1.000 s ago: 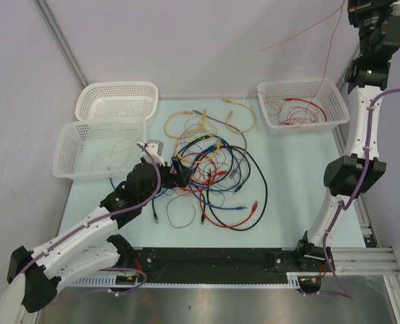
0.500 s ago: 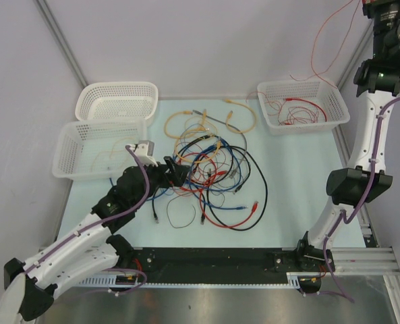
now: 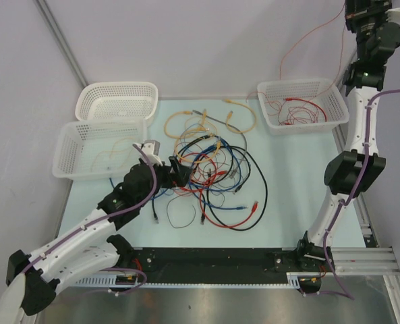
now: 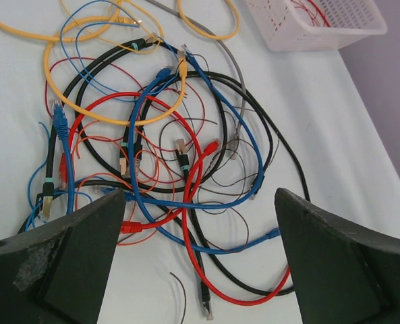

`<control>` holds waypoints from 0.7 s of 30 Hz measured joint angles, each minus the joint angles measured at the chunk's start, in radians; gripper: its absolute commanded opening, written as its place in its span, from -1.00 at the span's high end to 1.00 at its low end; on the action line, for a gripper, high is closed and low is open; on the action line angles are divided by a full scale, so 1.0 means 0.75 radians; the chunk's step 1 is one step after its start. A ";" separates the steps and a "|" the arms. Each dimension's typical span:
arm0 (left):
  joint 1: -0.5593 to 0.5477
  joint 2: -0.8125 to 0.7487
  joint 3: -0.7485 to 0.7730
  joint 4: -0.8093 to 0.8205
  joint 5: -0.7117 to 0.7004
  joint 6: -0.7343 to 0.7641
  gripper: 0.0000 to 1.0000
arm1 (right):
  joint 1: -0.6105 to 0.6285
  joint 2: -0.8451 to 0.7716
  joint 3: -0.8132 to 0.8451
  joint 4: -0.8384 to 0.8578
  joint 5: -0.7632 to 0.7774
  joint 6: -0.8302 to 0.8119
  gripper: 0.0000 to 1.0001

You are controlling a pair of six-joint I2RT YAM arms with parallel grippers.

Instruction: Untangle the cables

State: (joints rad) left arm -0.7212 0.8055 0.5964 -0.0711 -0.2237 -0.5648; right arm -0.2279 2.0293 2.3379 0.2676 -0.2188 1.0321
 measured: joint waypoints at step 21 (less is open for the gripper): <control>0.003 0.149 0.000 0.046 0.006 0.032 -0.95 | 0.043 0.187 -0.299 -0.373 0.082 -0.247 -0.05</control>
State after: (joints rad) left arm -0.7193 0.9173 0.5964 -0.0364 -0.2192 -0.5407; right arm -0.1955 2.1696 2.1139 -0.0124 -0.1574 0.8471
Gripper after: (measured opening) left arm 0.981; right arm 0.398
